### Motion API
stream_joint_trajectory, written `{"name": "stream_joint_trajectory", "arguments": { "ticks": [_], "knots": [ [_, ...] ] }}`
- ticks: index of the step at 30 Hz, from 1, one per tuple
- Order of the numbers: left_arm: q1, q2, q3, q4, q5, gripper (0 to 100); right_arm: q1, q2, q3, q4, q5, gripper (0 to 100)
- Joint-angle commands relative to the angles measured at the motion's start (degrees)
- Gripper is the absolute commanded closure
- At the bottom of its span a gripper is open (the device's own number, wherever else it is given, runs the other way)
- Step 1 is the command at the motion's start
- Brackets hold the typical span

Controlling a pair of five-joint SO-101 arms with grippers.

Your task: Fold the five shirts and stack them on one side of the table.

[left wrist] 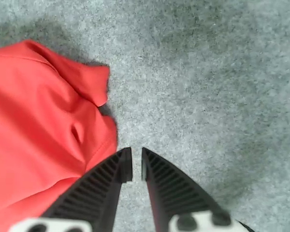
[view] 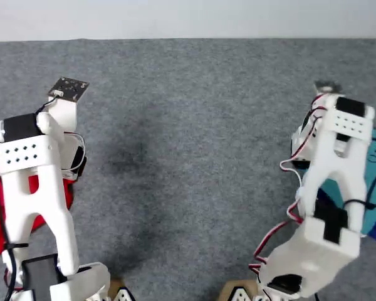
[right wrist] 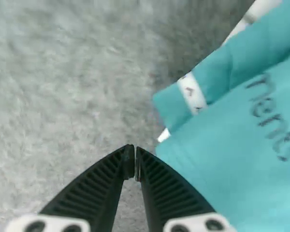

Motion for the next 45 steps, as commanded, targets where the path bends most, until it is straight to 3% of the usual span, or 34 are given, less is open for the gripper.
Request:
{"name": "stream_joint_trajectory", "arguments": {
  "ticks": [1, 12, 18, 25, 28, 31, 37, 45],
  "knots": [
    [0.44, -2.20, -0.13, 0.00, -0.53, 96, 0.75, -7.69, 0.09, -2.86, -0.18, 98.9],
    [0.53, -2.20, -0.04, 0.18, -0.62, 96, 2.68, 2.95, 8.53, -19.47, -0.09, 99.0],
    [0.70, -2.29, -0.22, 1.05, -0.62, 96, 0.04, 4.62, 8.09, -13.05, -0.26, 99.0],
    [-0.18, -9.93, -5.14, -0.35, -0.26, 95, -7.78, -9.01, 4.57, -1.80, -0.62, 99.0],
    [-3.87, -13.71, -5.67, -2.46, -0.53, 93, -10.15, -15.08, 4.66, 2.59, -0.62, 99.0],
    [-11.16, -13.80, -5.67, -2.46, -1.05, 83, -10.51, -18.86, 4.66, 6.29, -0.62, 99.0],
    [-24.97, -6.51, -5.49, -4.84, -17.14, 79, -10.42, -20.62, 4.66, 14.64, -0.62, 99.0],
    [-27.25, 15.47, -2.33, -17.67, -22.33, 79, -10.68, -20.88, 4.75, 15.78, -0.53, 99.0]
  ]
}}
